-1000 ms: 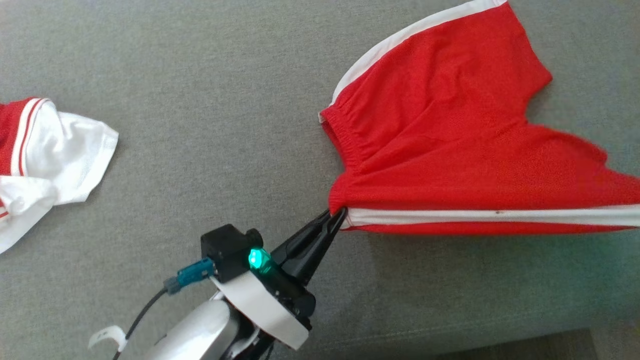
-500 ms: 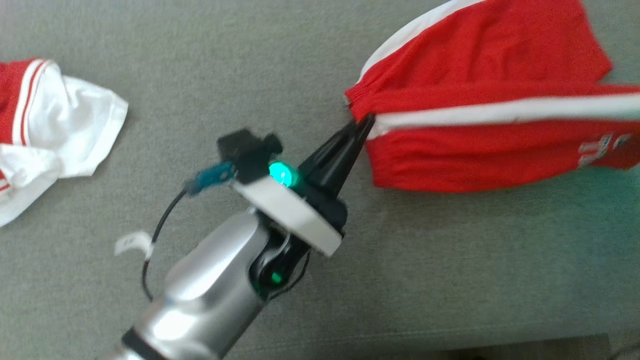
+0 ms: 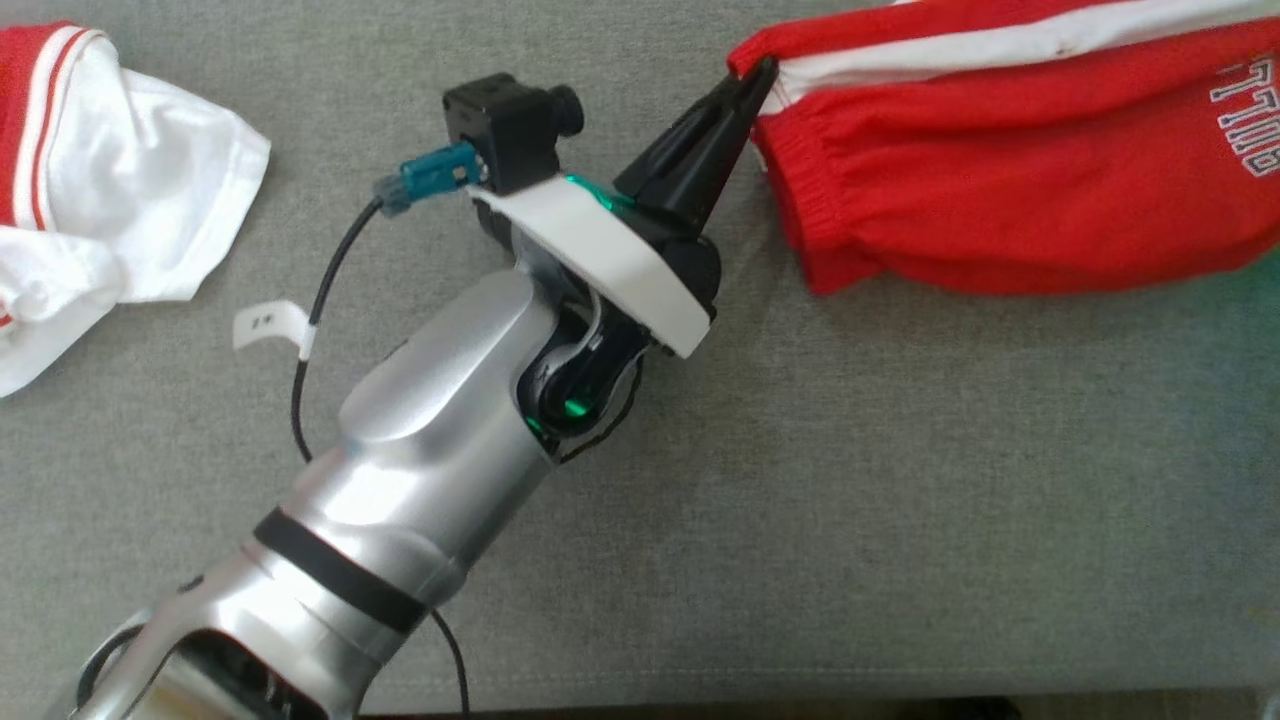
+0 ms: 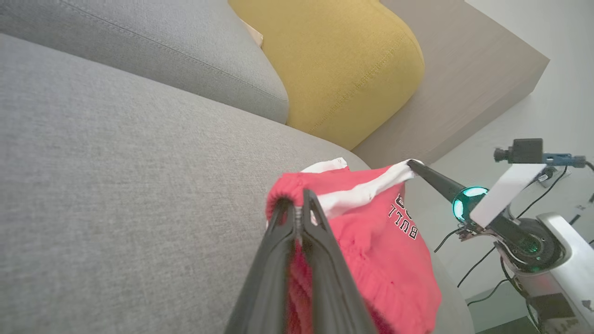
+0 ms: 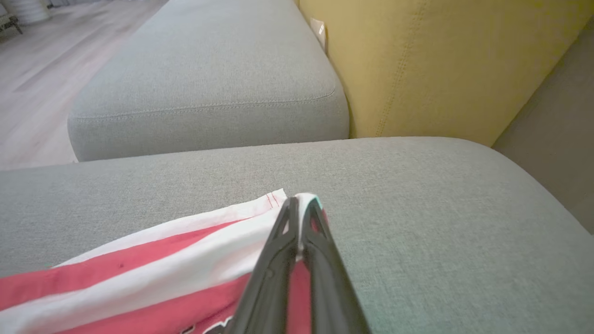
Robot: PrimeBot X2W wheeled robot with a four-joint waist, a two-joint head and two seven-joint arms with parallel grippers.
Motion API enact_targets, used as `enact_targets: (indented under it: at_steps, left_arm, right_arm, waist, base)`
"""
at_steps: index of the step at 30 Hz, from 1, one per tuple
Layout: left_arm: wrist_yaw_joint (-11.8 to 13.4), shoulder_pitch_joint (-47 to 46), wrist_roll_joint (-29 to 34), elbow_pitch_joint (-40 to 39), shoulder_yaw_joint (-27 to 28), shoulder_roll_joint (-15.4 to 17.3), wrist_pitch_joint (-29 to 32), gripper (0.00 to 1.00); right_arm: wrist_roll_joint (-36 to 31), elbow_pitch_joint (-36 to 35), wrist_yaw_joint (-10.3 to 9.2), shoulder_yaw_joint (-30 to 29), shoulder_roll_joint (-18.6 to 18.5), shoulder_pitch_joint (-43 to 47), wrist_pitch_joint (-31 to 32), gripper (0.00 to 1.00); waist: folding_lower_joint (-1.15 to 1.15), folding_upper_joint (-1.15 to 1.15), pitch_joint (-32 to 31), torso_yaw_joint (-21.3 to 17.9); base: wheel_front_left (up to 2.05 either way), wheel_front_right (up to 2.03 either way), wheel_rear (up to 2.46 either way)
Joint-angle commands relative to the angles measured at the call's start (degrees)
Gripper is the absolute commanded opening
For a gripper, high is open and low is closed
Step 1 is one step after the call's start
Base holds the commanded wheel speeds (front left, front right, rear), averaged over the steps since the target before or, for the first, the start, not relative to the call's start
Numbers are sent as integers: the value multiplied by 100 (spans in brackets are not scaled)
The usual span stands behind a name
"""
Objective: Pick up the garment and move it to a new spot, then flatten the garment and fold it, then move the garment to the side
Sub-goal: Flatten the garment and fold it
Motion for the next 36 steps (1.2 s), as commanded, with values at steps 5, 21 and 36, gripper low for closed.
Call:
enact_targets:
  at_steps: [5, 21, 36]
  left_arm:
    - [0, -309, -41, -49, 204, -16, -34, 0]
    - [0, -6, 874, -41, 737, -48, -35, 100]
    - [723, 2309, 3247, -2186, 2563, -49, -36, 100]
  right_arm:
    - [-110, 452, 39, 422, -378, -602, 58, 0]
    - [106, 1292, 39, 868, -348, -909, -996, 100]
    - [162, 1643, 39, 509, -349, 362, -1415, 100]
  waist:
    - [-1, 0, 90, 65]
    - [-1, 0, -17, 29]
    - [-1, 0, -733, 249]
  base:
    - [0, 0, 0]
    - [0, 0, 0]
    - [0, 0, 0]
